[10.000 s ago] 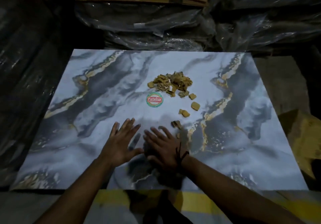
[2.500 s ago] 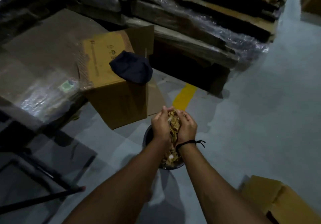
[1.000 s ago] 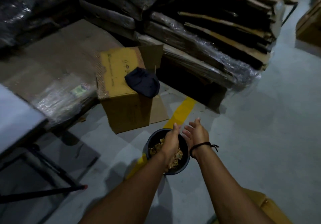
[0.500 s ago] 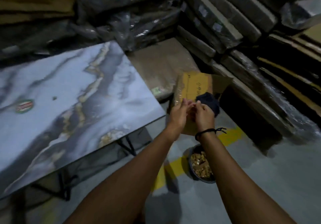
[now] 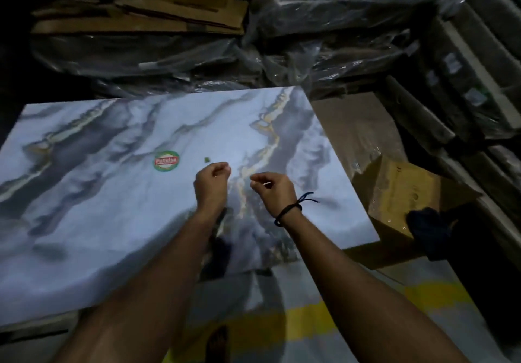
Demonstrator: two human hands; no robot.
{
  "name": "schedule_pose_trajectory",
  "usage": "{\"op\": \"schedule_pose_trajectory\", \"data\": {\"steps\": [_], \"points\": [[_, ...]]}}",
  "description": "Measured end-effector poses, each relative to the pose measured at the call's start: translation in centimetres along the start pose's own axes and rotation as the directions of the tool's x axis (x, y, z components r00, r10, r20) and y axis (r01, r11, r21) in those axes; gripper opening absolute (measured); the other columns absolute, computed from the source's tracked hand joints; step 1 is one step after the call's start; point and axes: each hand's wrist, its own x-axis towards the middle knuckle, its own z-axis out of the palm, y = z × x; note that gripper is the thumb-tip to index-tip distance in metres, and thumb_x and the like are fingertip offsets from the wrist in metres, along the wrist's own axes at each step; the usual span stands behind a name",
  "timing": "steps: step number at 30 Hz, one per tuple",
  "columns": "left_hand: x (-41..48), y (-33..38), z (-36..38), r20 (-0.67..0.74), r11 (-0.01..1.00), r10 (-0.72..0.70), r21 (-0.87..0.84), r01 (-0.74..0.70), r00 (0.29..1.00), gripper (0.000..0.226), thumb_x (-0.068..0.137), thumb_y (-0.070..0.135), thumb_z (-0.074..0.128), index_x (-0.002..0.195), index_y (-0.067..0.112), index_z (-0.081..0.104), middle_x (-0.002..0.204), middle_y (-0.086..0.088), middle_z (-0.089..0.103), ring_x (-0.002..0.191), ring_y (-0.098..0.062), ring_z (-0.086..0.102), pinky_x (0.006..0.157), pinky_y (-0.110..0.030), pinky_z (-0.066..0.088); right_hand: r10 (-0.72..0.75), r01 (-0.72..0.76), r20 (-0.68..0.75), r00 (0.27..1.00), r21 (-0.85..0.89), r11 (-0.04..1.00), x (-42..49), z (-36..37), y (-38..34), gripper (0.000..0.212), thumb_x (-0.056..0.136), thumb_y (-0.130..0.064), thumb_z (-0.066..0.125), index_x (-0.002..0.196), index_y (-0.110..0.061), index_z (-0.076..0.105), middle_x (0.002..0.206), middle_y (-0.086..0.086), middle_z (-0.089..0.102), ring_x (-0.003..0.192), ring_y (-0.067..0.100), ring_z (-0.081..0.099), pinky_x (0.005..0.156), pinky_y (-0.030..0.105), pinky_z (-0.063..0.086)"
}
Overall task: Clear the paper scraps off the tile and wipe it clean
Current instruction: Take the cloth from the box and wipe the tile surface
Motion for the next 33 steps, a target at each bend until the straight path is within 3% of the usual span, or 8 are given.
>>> {"op": "schedule_pose_trajectory", "data": {"steps": [6,8,12,15,20,25,29,33], "points": [[9.0,-2.4,-3.1,0.013,0.97,0.002,0.243,-0.005,1.0,0.03,0.086,0.022,0.066,0.112,0.008,0.069,0.114,-0.008,0.069,0.102,-0.022,0.063,0.082,-0.021,0.043,0.022,0.0,0.106,0.994,-0.198,0.98,7.8,7.5,-2.2,0.021,0.09,-0.016,0.065,0.109,-0.013,0.073,0.107,0.005,0.072,0.086,0.013,0.064,0.082,0.014,0.046],[11.2,-3.1,-3.2,0.063,0.937,0.007,0.347,-0.028,0.998,0.039,0.086,0.025,0.069,0.121,0.009,0.064,0.121,-0.011,0.065,0.104,-0.025,0.063,0.082,-0.023,0.044,0.072,-0.052,0.111,0.991,-0.172,0.984,9.6,9.0,-2.2,0.023,0.093,-0.01,0.06,0.113,-0.006,0.07,0.104,0.006,0.07,0.075,0.007,0.063,0.069,0.002,0.044],[14.1,-4.4,-2.6,0.147,0.774,0.144,0.599,-0.204,0.979,0.034,0.081,0.032,0.071,0.108,0.013,0.07,0.108,-0.009,0.069,0.098,-0.028,0.064,0.077,-0.036,0.054,0.124,-0.096,0.126,0.984,-0.209,0.973,12.0,10.9,-1.6,0.028,0.091,-0.013,0.061,0.117,-0.007,0.069,0.115,0.011,0.07,0.106,0.022,0.064,0.096,0.024,0.047],[14.9,-4.4,-2.1,0.272,0.658,0.2,0.675,-0.335,0.941,0.011,0.081,0.022,0.064,0.082,0.022,0.075,0.089,-0.003,0.07,0.086,-0.027,0.065,0.067,-0.037,0.054,0.143,-0.112,0.131,0.981,-0.22,0.969,12.9,11.2,-1.3,0.028,0.091,-0.016,0.062,0.117,-0.007,0.069,0.121,0.009,0.067,0.115,0.021,0.06,0.101,0.022,0.039],[13.4,-3.3,-0.3,0.337,0.857,0.124,0.439,-0.272,0.933,0.018,0.08,0.011,0.063,0.085,0.022,0.076,0.087,-0.001,0.074,0.082,-0.016,0.066,0.07,-0.02,0.046,0.214,-0.218,0.053,0.975,0.089,0.972,13.1,9.9,-0.6,0.027,0.084,-0.02,0.071,0.109,-0.009,0.072,0.103,0.011,0.073,0.092,0.023,0.07,0.089,0.041,0.056],[9.1,-0.1,3.1,0.406,0.919,0.232,0.205,-0.336,0.884,0.012,0.08,0.004,0.066,0.08,0.012,0.074,0.071,0.0,0.069,0.061,0.014,0.057,0.058,-0.001,0.036,0.337,-0.309,0.02,0.941,0.457,0.834,10.5,4.1,0.7,0.018,0.081,0.001,0.073,0.097,0.007,0.07,0.071,0.006,0.07,0.06,0.014,0.067,0.064,0.029,0.059],[4.6,1.2,7.9,0.565,0.863,0.355,0.108,-0.493,0.745,0.01,0.076,0.006,0.068,0.075,0.016,0.072,0.069,0.006,0.067,0.068,0.001,0.058,0.063,-0.009,0.042,0.424,-0.317,-0.032,0.905,0.612,0.724,6.7,-2.8,3.3,0.008,0.077,0.008,0.072,0.079,0.0,0.072,0.071,0.012,0.071,0.07,0.026,0.069,0.073,0.036,0.061],[-0.9,3.0,13.9,0.758,0.776,0.397,0.024,-0.63,0.518,0.01,0.072,0.014,0.073,0.082,0.013,0.073,0.08,-0.005,0.07,0.069,-0.007,0.057,0.069,-0.022,0.046,0.535,-0.299,-0.108,0.838,0.73,0.615,1.1,-10.1,6.8,0.01,0.078,0.011,0.068,0.079,0.002,0.069,0.07,0.014,0.072,0.066,0.025,0.07,0.067,0.034,0.06]]}}
